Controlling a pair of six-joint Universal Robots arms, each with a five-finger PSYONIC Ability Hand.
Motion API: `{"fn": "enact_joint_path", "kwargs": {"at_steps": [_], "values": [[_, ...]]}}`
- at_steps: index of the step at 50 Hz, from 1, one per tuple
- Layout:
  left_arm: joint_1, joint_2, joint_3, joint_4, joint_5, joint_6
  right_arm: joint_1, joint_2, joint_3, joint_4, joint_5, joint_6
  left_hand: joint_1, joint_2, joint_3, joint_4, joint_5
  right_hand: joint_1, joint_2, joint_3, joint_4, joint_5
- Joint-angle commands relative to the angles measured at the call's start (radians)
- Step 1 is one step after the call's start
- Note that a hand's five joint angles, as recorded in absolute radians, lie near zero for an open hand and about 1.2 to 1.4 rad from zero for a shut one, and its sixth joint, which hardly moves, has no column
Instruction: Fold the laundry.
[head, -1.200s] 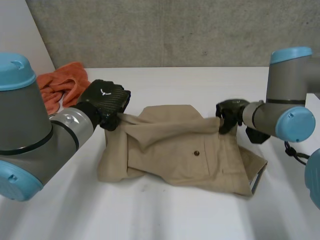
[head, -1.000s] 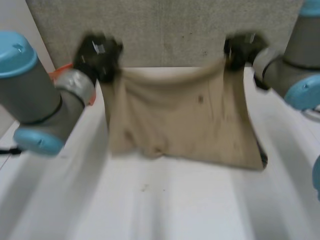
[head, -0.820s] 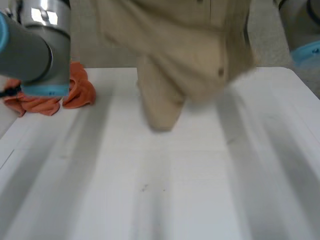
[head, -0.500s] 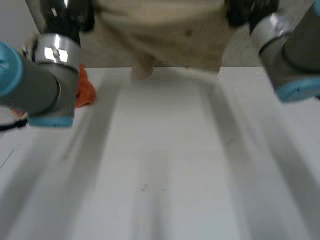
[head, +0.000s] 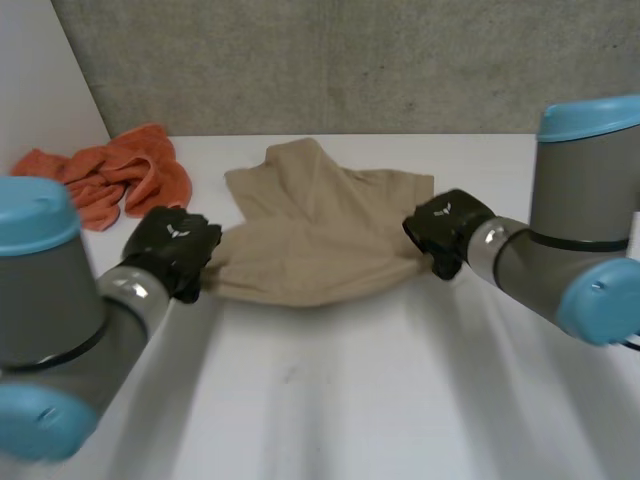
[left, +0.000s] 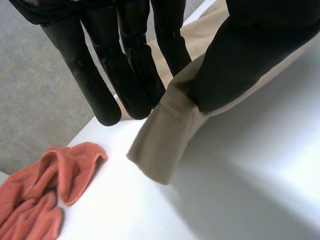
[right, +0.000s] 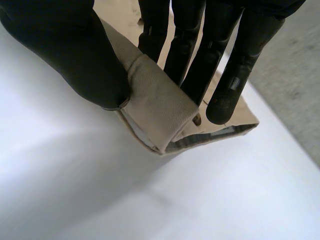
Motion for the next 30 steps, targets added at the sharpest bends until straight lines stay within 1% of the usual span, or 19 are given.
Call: {"fn": "enact_joint_path", "kwargs": {"at_steps": [1, 2, 3, 5, 6, 9, 12, 13, 14, 16, 17, 18, 20, 22, 24, 25, 28, 29, 30], "values": [[-0.047, 0.204, -0.168, -0.267, 0.006, 0.178, -0.011, -0.222, 0.246, 0.16, 0.013, -0.179, 0.265, 0.197, 0.202, 0.195, 0.225, 0.412, 0.22, 0.216, 0.207, 0.24], [-0.063, 0.204, -0.177, -0.292, 0.006, 0.19, -0.015, -0.245, 0.274, 0.174, 0.018, -0.208, 0.265, 0.197, 0.202, 0.195, 0.225, 0.412, 0.22, 0.216, 0.207, 0.24], [-0.107, 0.204, -0.196, -0.349, 0.006, 0.21, -0.018, -0.271, 0.308, 0.189, 0.022, -0.244, 0.265, 0.197, 0.202, 0.195, 0.225, 0.412, 0.22, 0.216, 0.207, 0.24], [-0.159, 0.21, -0.212, -0.399, 0.006, 0.222, -0.018, -0.331, 0.392, 0.227, 0.027, -0.323, 0.265, 0.197, 0.202, 0.195, 0.225, 0.412, 0.22, 0.216, 0.207, 0.24], [-0.194, 0.215, -0.223, -0.428, 0.006, 0.227, -0.018, -0.348, 0.415, 0.237, 0.026, -0.34, 0.265, 0.197, 0.202, 0.195, 0.225, 0.412, 0.22, 0.216, 0.207, 0.24], [-0.219, 0.235, -0.226, -0.45, 0.006, 0.234, -0.018, -0.411, 0.481, 0.258, 0.012, -0.4, 0.265, 0.197, 0.202, 0.195, 0.225, 0.412, 0.22, 0.216, 0.207, 0.24], [-0.215, 0.239, -0.206, -0.442, 0.009, 0.236, -0.022, -0.421, 0.503, 0.249, 0.01, -0.403, 0.265, 0.197, 0.202, 0.195, 0.225, 0.412, 0.22, 0.216, 0.207, 0.24], [-0.212, 0.238, -0.196, -0.435, 0.013, 0.236, -0.022, -0.42, 0.506, 0.245, 0.009, -0.402, 0.167, 0.099, 0.103, 0.096, 0.126, 0.412, 0.22, 0.216, 0.207, 0.24], [-0.2, 0.227, -0.168, -0.413, 0.022, 0.233, -0.023, -0.42, 0.509, 0.237, 0.007, -0.4, -0.183, -0.251, -0.246, -0.254, -0.224, 0.412, 0.22, 0.216, 0.207, 0.24], [-0.184, 0.197, -0.141, -0.37, 0.023, 0.231, -0.031, -0.417, 0.521, 0.2, 0.007, -0.397, -0.525, -0.594, -0.589, -0.596, -0.566, 0.412, 0.22, 0.216, 0.207, 0.24], [-0.177, 0.175, -0.125, -0.344, 0.023, 0.233, -0.032, -0.412, 0.527, 0.183, 0.007, -0.396, -0.719, -0.787, -0.782, -0.789, -0.759, 0.412, 0.22, 0.216, 0.207, 0.24], [-0.157, 0.134, -0.093, -0.286, 0.02, 0.234, -0.034, -0.406, 0.535, 0.166, 0.009, -0.393, -0.957, -1.025, -1.02, -1.027, -0.997, 0.412, 0.22, 0.216, 0.207, 0.24], [-0.132, 0.1, -0.059, -0.234, 0.017, 0.234, -0.032, -0.377, 0.552, 0.114, 0.01, -0.379, -0.912, -0.98, -0.975, -0.982, -0.952, 0.412, 0.22, 0.216, 0.207, 0.24], [-0.089, 0.074, -0.004, -0.168, 0.028, 0.221, -0.028, -0.356, 0.559, 0.085, 0.012, -0.362, -0.921, -0.989, -0.984, -0.991, -0.961, 0.412, 0.22, 0.216, 0.207, 0.24], [-0.066, 0.063, 0.025, -0.126, 0.036, 0.219, -0.02, -0.339, 0.57, 0.065, 0.01, -0.339, -0.912, -0.98, -0.975, -0.982, -0.952, 0.412, 0.22, 0.216, 0.207, 0.24], [-0.054, 0.04, 0.056, -0.084, 0.048, 0.216, -0.018, -0.337, 0.575, 0.062, 0.009, -0.333, -0.903, -0.971, -0.966, -0.973, -0.943, 0.412, 0.22, 0.216, 0.207, 0.24], [-0.04, -0.033, 0.105, -0.025, 0.085, 0.216, -0.015, -0.336, 0.59, 0.051, 0.007, -0.321, -0.88, -0.948, -0.943, -0.95, -0.92, 0.412, 0.22, 0.216, 0.207, 0.24], [-0.035, -0.093, 0.146, 0.006, 0.117, 0.216, -0.015, -0.336, 0.592, 0.047, 0.007, -0.321, -0.848, -0.916, -0.911, -0.918, -0.888, 0.412, 0.22, 0.216, 0.207, 0.24], [-0.032, -0.119, 0.168, 0.016, 0.134, 0.218, -0.015, -0.336, 0.592, 0.042, 0.009, -0.321, -0.827, -0.895, -0.89, -0.897, -0.867, 0.412, 0.22, 0.216, 0.207, 0.24]]}}
